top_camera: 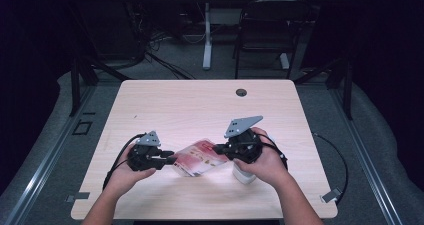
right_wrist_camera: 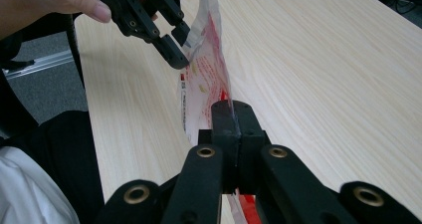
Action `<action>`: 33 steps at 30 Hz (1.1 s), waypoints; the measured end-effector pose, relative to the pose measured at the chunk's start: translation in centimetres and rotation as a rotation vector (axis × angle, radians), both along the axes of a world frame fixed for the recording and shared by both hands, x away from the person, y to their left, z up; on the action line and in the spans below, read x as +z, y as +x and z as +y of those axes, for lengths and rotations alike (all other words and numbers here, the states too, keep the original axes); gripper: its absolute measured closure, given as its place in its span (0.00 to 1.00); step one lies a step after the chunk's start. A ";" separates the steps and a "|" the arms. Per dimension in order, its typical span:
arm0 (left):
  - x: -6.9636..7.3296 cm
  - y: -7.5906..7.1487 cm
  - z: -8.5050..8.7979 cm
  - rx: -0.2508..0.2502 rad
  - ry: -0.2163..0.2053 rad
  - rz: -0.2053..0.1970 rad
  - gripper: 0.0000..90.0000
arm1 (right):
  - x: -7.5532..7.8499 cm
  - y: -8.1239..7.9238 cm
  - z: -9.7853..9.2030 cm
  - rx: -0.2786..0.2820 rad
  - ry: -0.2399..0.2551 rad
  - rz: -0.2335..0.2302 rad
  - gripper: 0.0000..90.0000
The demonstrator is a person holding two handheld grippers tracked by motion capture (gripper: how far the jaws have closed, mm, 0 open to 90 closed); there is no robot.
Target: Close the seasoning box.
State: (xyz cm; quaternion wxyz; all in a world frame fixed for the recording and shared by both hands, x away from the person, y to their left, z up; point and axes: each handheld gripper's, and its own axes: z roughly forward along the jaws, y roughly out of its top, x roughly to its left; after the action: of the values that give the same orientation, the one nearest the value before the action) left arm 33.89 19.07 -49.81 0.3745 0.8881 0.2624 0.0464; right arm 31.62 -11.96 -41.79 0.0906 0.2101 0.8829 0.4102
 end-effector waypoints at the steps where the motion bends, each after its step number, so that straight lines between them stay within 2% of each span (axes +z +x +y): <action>1: -0.1 0.0 0.1 0.010 -0.004 0.000 0.80 | 0.1 0.0 0.1 0.003 0.001 -0.002 1.00; 7: -1.0 0.2 -0.1 0.005 -0.006 0.027 0.81 | 0.7 0.1 1.3 0.017 0.004 -0.017 1.00; 10: -1.6 0.2 -0.4 -0.002 -0.006 0.040 0.81 | 0.9 0.2 1.7 0.023 0.020 -0.017 1.00; 13: -2.2 0.2 -0.8 0.003 0.012 0.044 0.81 | 1.0 0.2 2.3 0.033 0.027 -0.011 0.99; 16: -2.6 0.3 -0.8 -0.009 -0.002 0.071 0.80 | 1.0 0.4 3.0 0.046 0.050 -0.004 0.97; 19: -3.1 0.2 -1.0 -0.013 0.021 0.082 0.80 | 0.9 0.5 3.8 0.058 0.048 -0.003 0.95; 21: -3.1 0.2 -0.9 -0.021 0.008 0.092 0.77 | 0.9 0.5 4.3 0.069 0.047 -0.001 0.94; 22: -2.9 0.0 -0.7 -0.015 -0.004 0.081 0.74 | 0.9 0.5 4.6 0.070 0.045 -0.002 0.93; 24: -2.2 -0.3 -0.3 -0.032 -0.054 0.052 0.68 | 1.0 0.4 5.4 0.079 0.040 -0.008 0.91; 26: -1.6 -0.5 0.2 -0.027 -0.078 0.034 0.63 | 1.0 0.4 6.0 0.094 0.043 -0.002 0.88; 30: -0.8 -0.7 1.1 -0.007 -0.110 0.004 0.56 | 1.3 0.3 6.9 0.109 0.095 0.004 0.81; 33: -0.7 -0.7 1.8 0.015 -0.128 0.000 0.54 | 2.1 0.0 6.8 0.103 0.138 -0.013 0.77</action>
State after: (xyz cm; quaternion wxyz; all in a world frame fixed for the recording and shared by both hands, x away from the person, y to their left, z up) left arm 33.21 20.82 -50.55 0.4302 0.8603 0.2716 0.0322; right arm 31.63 -5.18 -39.66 0.0604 0.1674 0.8614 0.4757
